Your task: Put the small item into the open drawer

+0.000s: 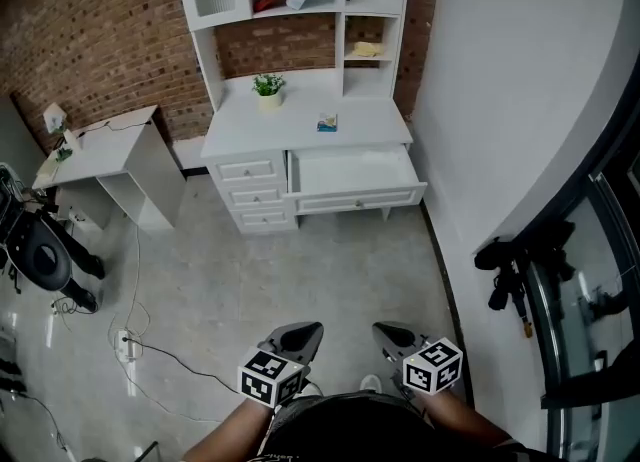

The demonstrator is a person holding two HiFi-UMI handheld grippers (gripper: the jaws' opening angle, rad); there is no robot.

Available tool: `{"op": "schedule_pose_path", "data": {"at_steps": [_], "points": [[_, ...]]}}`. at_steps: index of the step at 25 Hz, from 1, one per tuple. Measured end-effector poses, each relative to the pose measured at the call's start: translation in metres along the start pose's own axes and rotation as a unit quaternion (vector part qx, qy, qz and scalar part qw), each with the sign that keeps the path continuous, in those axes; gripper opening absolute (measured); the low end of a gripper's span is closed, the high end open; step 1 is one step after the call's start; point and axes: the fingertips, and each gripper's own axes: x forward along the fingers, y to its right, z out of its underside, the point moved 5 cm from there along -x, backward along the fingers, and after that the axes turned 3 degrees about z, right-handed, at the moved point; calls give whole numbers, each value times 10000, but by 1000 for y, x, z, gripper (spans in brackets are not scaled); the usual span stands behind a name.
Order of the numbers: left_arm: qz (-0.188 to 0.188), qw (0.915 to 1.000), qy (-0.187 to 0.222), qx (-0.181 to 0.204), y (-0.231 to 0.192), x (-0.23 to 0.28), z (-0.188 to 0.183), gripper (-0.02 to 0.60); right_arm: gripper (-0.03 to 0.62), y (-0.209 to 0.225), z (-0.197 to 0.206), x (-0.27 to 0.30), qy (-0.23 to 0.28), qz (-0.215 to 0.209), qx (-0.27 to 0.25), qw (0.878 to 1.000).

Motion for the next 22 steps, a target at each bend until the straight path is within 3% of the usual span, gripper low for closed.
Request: {"op": "schedule_pose_path", "data": {"at_steps": [4,22], "points": [[15,10000,28,-93,-3,-3,0,15,5,-11,-3,4,37,-173,-111,9998],[142,9999,-6,76,-45,-43,5,15,5,-55,2,39,-45,-30,-65,10000]]}}
